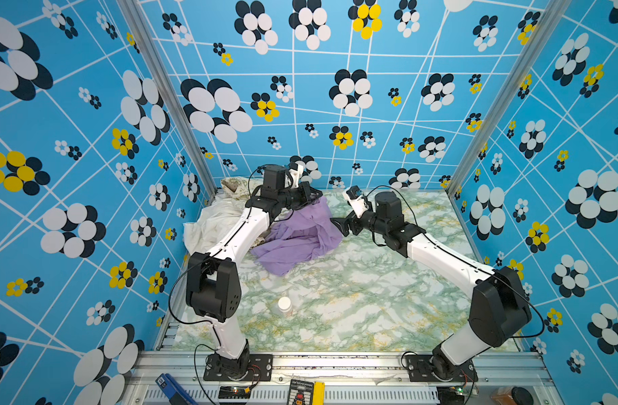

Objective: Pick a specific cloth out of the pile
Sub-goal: 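Grasp the purple T-shirt with the right gripper next to the left gripper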

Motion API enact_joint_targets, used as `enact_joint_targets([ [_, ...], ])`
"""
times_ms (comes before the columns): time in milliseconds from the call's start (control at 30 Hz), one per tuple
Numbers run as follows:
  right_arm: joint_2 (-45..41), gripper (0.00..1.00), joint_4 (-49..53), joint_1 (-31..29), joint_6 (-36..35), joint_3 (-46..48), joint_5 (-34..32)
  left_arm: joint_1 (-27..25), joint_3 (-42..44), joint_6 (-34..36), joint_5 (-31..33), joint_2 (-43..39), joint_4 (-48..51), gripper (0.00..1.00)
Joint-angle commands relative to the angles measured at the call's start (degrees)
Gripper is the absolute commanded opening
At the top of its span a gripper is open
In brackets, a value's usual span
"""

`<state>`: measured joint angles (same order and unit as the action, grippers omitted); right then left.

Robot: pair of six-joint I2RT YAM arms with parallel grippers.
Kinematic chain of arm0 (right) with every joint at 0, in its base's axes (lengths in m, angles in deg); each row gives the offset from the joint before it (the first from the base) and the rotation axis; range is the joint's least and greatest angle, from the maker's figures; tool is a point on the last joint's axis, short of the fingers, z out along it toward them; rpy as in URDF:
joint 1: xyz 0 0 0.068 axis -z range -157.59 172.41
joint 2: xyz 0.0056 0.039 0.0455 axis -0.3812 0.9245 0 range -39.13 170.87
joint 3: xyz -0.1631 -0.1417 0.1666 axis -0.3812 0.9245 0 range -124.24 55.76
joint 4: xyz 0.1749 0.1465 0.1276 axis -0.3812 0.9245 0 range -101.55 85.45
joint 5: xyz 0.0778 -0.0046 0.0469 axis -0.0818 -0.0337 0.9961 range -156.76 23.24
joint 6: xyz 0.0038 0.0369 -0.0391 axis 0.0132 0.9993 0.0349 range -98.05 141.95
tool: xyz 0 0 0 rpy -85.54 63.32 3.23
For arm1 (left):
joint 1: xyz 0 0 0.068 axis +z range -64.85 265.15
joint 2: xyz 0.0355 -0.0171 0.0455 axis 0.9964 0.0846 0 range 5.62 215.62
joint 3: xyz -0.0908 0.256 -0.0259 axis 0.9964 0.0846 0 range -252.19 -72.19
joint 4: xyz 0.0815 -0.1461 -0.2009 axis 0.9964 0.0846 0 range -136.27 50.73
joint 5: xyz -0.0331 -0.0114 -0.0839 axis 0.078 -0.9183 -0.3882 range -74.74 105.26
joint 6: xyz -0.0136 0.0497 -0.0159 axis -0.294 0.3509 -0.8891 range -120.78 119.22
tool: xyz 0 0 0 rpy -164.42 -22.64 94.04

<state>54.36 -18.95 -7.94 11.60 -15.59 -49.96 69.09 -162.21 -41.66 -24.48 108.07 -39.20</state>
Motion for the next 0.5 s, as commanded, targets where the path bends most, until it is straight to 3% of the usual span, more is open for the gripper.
enact_joint_targets([
  [0, 2.2, 0.97, 0.3, -1.2, -0.4, -3.6, 1.7, -0.5, -2.3, -0.1, -2.5, 0.8, -3.1, 0.0],
  [300, 9.3, 0.92, -1.8, -2.4, 3.4, -10.5, 0.6, -0.6, -2.4, -0.3, -3.3, 0.9, -3.2, 0.0],
  [467, 12.4, 0.78, -1.7, -2.5, 5.2, -14.0, 1.6, -0.5, -2.1, -0.2, -3.6, 0.8, -3.2, 0.0],
])
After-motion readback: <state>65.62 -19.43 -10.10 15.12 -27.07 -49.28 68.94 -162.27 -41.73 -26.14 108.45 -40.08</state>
